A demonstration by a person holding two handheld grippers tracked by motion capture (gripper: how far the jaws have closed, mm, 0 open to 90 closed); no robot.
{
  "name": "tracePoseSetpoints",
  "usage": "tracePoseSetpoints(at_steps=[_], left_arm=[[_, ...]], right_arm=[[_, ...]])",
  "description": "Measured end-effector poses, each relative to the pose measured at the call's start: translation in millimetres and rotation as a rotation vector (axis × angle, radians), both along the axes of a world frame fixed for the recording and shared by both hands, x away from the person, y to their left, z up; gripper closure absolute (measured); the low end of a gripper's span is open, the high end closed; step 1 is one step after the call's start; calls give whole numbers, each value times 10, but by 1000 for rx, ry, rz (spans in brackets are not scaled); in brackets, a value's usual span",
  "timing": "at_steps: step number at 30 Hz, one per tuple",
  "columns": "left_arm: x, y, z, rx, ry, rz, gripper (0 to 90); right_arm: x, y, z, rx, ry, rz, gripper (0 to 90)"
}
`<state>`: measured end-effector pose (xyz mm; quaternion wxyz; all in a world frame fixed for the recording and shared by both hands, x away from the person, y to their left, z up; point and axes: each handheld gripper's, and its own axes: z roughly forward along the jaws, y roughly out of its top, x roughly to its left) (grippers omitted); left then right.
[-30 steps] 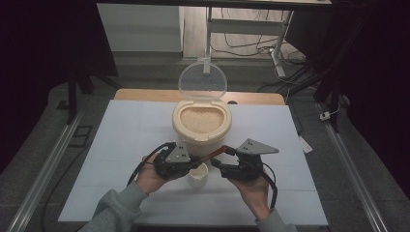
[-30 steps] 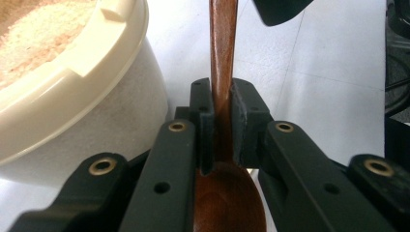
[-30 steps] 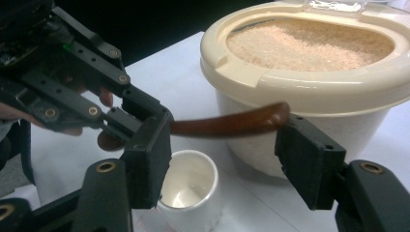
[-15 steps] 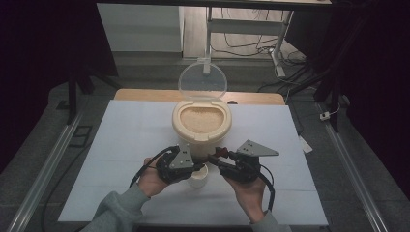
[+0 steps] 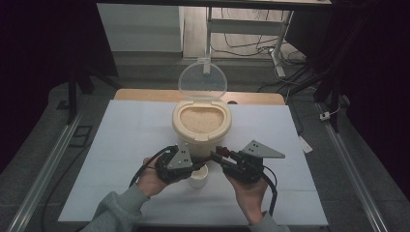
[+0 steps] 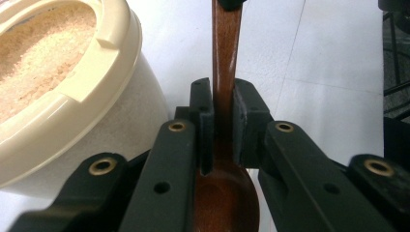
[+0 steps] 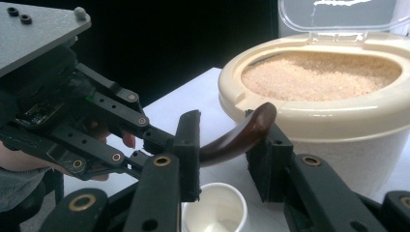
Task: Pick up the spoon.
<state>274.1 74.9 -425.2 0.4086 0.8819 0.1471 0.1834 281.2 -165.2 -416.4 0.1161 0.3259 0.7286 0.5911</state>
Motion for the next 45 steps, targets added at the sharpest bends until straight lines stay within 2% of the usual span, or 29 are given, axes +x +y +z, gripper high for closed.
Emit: tracePoseSetpoints(at_steps=[4,8,11,15,18,23,25,29,31,33,38,42,45], left_arm=[[1,1,0,2,0,2,797],[5,1,-4,4,-1,6,797],[5,-4,-9,5,-2,8,797],[2,-25,-26,14,-2,6,797],[-3,-35,-32,18,-5,7,797],[-17,-29,-22,23,-15,0,797],[-27,-29,-16,25,-20,-2,794],[-26,-8,-2,4,-9,-10,787],[-21,9,5,-15,-2,-11,774],[-18,33,5,-29,1,-4,717],[-49,159,5,-77,-2,47,468],[-91,346,-3,-103,6,101,357],[-114,519,-59,-116,23,147,324]], right_arm=[[38,-31,-37,25,39,-10,647],[70,-54,-77,32,56,-24,621],[71,-55,-76,28,53,-29,623],[39,-36,-38,5,17,-26,663],[23,-32,-22,13,7,-10,704],[4,-33,-3,60,3,45,784],[0,-34,5,96,8,82,821],[-17,-27,20,107,-7,98,828],[-8,-42,19,129,-3,101,829],[2,-65,21,148,-1,104,830],[23,-161,63,182,-16,93,831],[41,-228,93,196,-25,87,831],[54,-276,110,203,-32,80,831]])
